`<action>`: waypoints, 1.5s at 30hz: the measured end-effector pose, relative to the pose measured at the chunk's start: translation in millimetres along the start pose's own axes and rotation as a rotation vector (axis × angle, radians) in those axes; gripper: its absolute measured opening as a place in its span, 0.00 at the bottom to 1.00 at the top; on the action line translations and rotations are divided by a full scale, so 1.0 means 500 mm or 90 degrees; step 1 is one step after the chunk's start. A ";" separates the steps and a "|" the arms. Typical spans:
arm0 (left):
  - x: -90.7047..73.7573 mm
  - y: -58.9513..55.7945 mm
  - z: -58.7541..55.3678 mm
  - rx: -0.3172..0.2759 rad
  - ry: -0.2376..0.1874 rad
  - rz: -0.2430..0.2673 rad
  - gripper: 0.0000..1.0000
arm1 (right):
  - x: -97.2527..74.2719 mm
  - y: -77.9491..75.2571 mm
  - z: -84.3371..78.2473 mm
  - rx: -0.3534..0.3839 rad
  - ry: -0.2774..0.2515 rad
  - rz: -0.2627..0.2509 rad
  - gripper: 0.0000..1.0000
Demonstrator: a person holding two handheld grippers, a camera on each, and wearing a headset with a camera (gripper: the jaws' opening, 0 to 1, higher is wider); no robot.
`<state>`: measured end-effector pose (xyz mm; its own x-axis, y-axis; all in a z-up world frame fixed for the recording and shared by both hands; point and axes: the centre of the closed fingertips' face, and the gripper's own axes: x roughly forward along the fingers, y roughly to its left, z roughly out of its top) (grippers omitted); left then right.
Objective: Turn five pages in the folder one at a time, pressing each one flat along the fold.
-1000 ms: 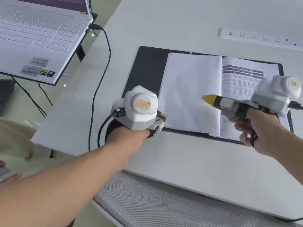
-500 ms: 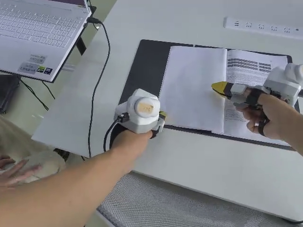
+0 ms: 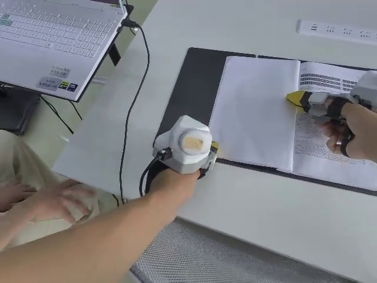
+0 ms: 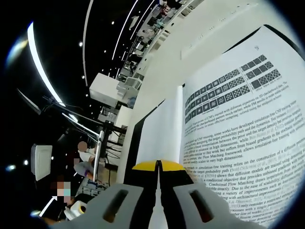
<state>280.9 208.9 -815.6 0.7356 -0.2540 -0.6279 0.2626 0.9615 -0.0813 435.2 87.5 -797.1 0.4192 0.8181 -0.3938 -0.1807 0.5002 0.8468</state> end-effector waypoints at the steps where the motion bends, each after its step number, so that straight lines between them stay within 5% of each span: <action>1: 0.000 0.000 0.000 0.001 0.001 0.000 0.00 | 0.004 -0.005 0.007 0.007 -0.001 0.000 0.00; 12: 0.002 0.001 -0.001 0.005 0.000 0.003 0.00 | 0.038 -0.023 0.071 0.037 -0.043 -0.013 0.00; 25: 0.003 0.002 -0.001 0.001 -0.005 0.004 0.00 | 0.093 -0.034 0.134 0.014 0.014 -0.045 0.00; 41: 0.005 0.002 -0.001 -0.003 -0.010 0.001 0.00 | 0.124 -0.070 0.193 0.062 0.027 -0.059 0.00; 45: 0.006 0.002 -0.001 -0.002 -0.006 0.001 0.00 | 0.119 -0.071 0.185 0.079 0.035 -0.051 0.00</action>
<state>283.1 209.3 -818.2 0.7421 -0.2541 -0.6203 0.2603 0.9620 -0.0827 549.0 92.1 -817.6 0.3779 0.7926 -0.4785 -0.0355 0.5288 0.8480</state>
